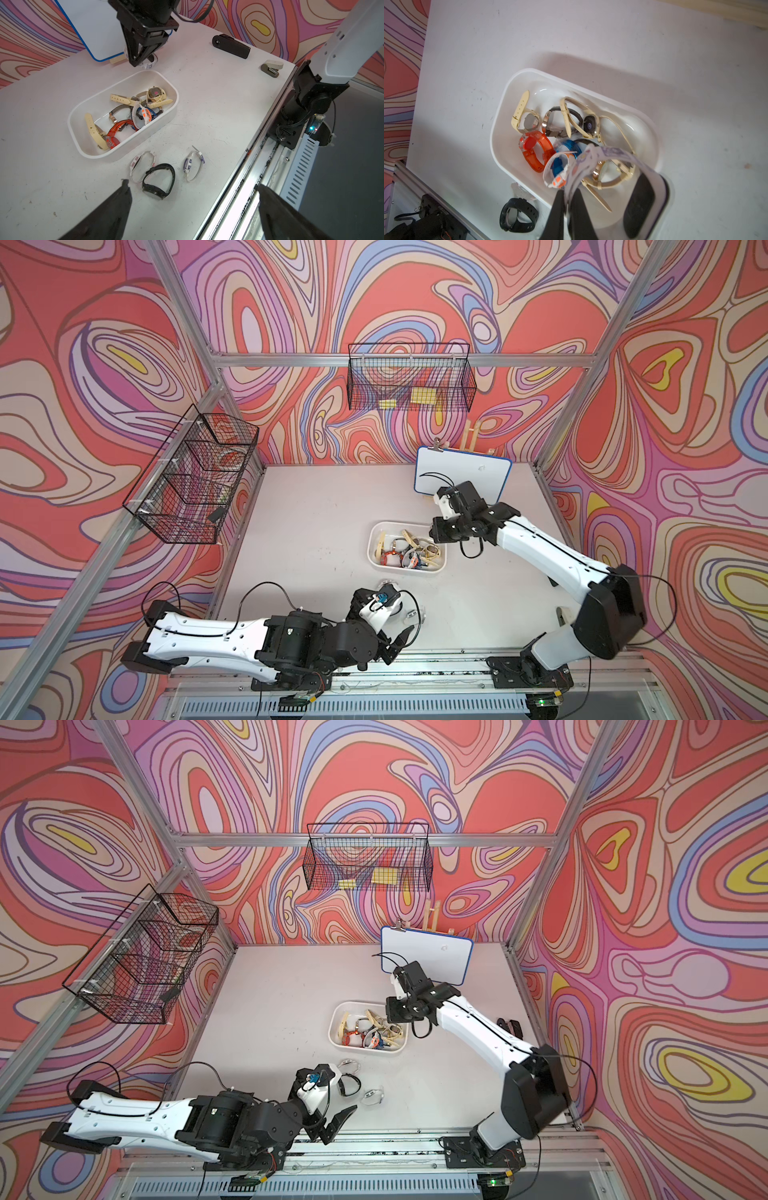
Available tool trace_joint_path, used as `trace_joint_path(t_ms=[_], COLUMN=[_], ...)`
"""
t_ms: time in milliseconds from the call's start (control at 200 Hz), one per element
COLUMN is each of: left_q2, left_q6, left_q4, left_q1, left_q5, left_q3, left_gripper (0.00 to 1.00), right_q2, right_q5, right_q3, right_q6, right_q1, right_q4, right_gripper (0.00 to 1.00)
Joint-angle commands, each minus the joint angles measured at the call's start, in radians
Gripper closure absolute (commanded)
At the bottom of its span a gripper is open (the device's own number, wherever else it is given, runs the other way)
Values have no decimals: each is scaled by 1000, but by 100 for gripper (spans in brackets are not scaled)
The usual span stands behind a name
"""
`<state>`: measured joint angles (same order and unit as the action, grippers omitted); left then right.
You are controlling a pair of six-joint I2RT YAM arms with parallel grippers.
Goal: Put the watch into the storage box
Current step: Place the watch in the storage box.
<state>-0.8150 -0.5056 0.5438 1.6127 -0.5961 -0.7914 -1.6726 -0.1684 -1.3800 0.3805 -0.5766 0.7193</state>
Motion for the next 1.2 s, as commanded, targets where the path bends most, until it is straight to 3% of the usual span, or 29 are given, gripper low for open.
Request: trace_joint_path(t_ms=[0,300,761,1032,1072,1197], left_q2=[17,72,55,47,52,86], left_q6=[-28,-33,-37,-45,-48,-62], left_q4=[47,80,90,90,86,78], left_q1=[9,9,9,9,8,9], left_q5=[-30,-55,-64,-74,-77,-89], left_q3=[11,21,14,9,14,45], left_gripper=[1,1,1,0,0,0], right_q2=[-133,-309,-377,-250,-222,-114], right_q5=[13,58,114,74,55,6], right_q3=[-96,-199,-188,-149,-143,-89], right_q6=[-44,-118,-154,-140,-139,-128], right_q1=[-29,-29,-28,-29,-29,-28], right_q4=[55,100,63,24,18,-7], right_gripper=[100,100,100,75,68,33])
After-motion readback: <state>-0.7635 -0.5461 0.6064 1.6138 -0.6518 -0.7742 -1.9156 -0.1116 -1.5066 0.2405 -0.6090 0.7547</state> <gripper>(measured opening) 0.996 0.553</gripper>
